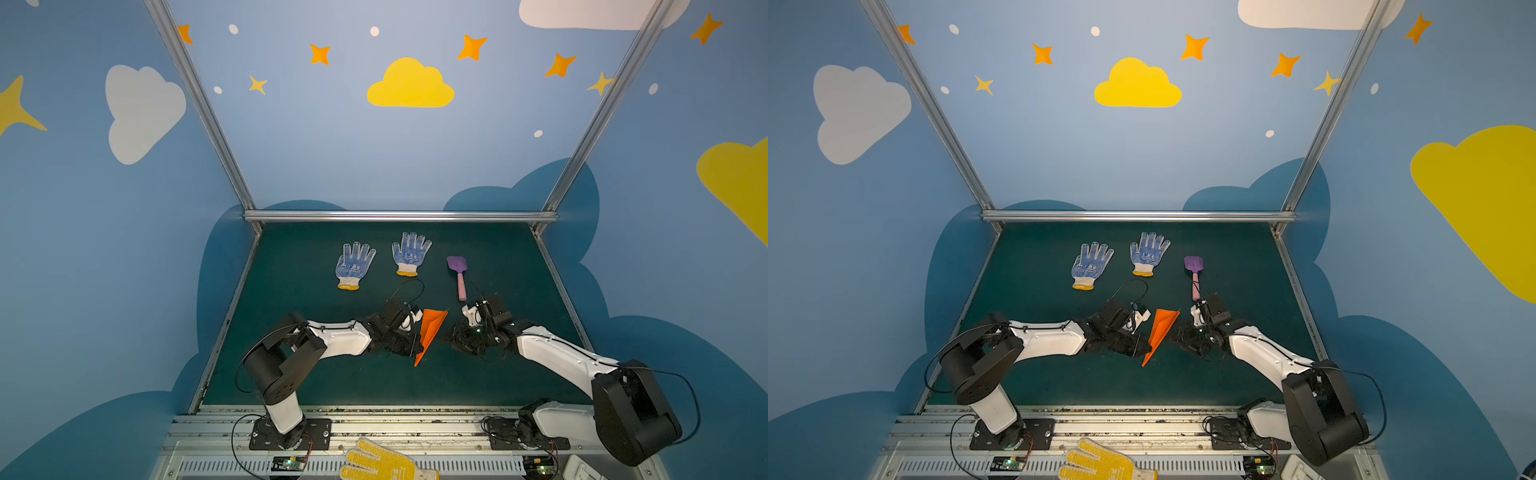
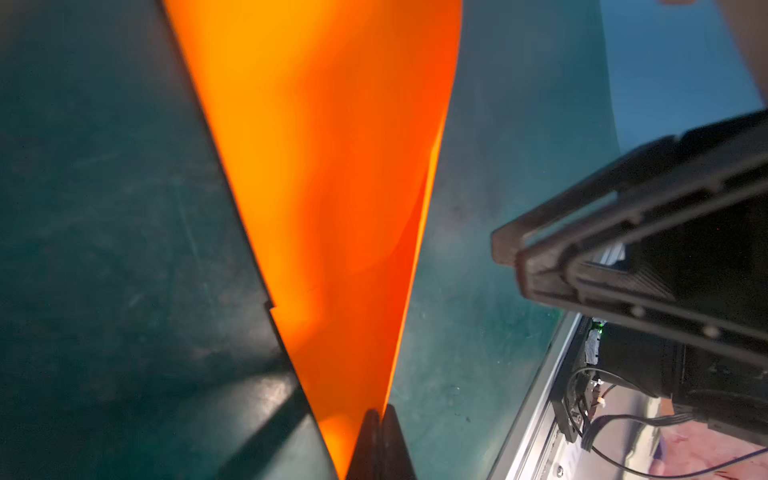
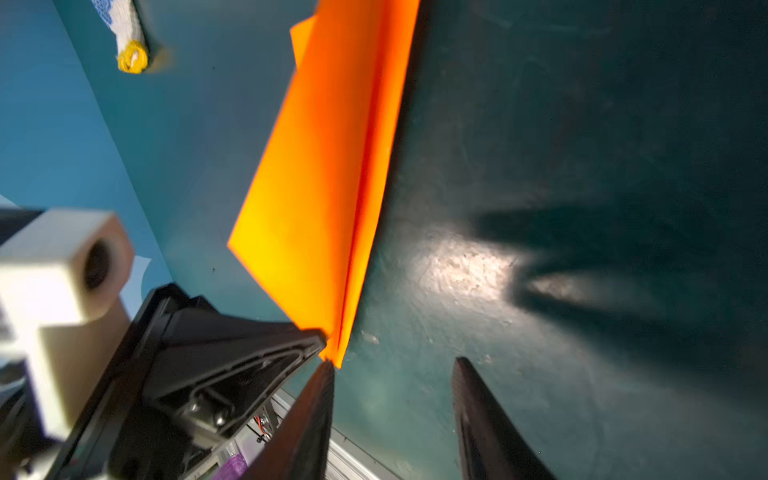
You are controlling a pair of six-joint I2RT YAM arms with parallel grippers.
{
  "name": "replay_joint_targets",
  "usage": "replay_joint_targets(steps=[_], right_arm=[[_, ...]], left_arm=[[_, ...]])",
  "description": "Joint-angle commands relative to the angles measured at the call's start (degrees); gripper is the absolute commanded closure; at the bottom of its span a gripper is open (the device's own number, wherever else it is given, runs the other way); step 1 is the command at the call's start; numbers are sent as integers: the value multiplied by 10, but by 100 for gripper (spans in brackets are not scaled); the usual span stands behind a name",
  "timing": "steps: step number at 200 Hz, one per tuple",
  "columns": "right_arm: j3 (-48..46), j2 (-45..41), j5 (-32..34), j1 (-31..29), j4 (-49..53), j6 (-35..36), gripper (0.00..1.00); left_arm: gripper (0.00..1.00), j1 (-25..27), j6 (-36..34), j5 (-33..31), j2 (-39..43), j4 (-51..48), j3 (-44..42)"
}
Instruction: Fold a paper plane with a square sheet of paper (fold left side to right side)
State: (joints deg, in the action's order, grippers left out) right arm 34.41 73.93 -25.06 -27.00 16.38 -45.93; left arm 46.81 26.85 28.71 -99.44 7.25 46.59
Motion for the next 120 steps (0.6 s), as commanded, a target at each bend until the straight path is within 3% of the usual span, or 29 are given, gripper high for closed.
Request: replay_joint_targets(steps=[1, 34, 83, 120], right_arm=[[-4, 8, -1, -9, -10, 19, 56], [4, 26, 0, -19, -21, 25, 61], [35, 71, -9, -38, -47, 30, 91], [70, 103, -11, -49, -55, 35, 100]], left_arm=[[96, -8, 17, 30, -11, 20, -9], [96, -15, 26, 34, -15, 26, -15], [96, -25, 31, 36, -22, 30, -19], [96, -32, 37, 42, -22, 37, -24]])
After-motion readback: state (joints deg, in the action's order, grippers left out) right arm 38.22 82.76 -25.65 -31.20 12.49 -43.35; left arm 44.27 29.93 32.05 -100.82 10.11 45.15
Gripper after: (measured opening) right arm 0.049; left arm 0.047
